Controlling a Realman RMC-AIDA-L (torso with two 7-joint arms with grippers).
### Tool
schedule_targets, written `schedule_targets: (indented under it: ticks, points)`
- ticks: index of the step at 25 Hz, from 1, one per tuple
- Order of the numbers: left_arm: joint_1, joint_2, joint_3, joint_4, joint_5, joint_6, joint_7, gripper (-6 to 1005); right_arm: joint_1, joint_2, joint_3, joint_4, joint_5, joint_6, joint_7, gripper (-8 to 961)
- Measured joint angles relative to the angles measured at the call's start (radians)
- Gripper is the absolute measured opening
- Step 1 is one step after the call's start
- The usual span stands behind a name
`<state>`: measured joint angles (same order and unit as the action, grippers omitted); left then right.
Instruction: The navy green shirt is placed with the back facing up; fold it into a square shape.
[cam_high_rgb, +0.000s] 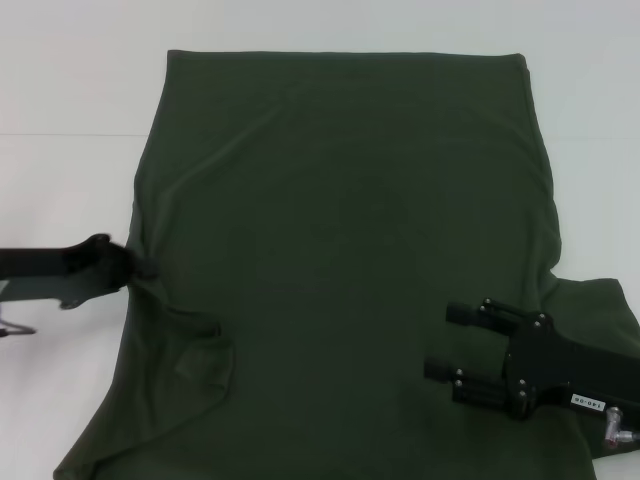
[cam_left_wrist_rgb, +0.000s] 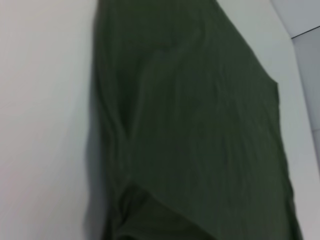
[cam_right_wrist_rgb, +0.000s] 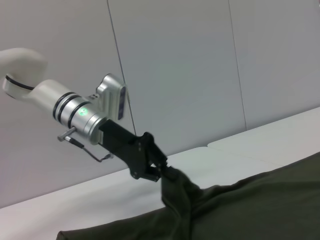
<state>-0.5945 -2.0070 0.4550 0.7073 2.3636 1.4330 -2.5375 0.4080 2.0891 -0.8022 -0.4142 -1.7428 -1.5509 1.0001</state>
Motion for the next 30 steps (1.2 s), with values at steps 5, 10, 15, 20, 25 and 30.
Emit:
schedule_targets:
  ticks: [5, 10, 15, 20, 25, 30]
  points:
    - [-0.039, -0.010, 0.004, -0.047, -0.012, -0.052, 0.012, 73, 0.000, 0.000, 0.000, 0.000, 0.000, -0.005, 0.000, 800]
    - [-0.044, -0.032, -0.001, -0.059, -0.053, -0.099, 0.049, 76, 0.000, 0.000, 0.000, 0.000, 0.000, -0.008, 0.000, 800]
    - [-0.023, -0.034, -0.003, -0.122, -0.204, -0.115, 0.126, 197, 0.000, 0.000, 0.003, 0.000, 0.000, -0.008, 0.000, 800]
    - [-0.020, -0.034, -0.001, -0.141, -0.235, -0.101, 0.194, 370, 0.000, 0.000, 0.016, 0.000, 0.000, -0.009, 0.000, 800]
    - [0.008, -0.036, -0.005, -0.127, -0.265, -0.037, 0.325, 600, -0.003, -0.001, 0.036, 0.000, 0.000, -0.011, 0.000, 800]
    - [0.050, -0.037, -0.014, -0.088, -0.292, 0.091, 0.484, 706, -0.011, -0.002, 0.089, 0.000, 0.000, -0.046, 0.000, 800]
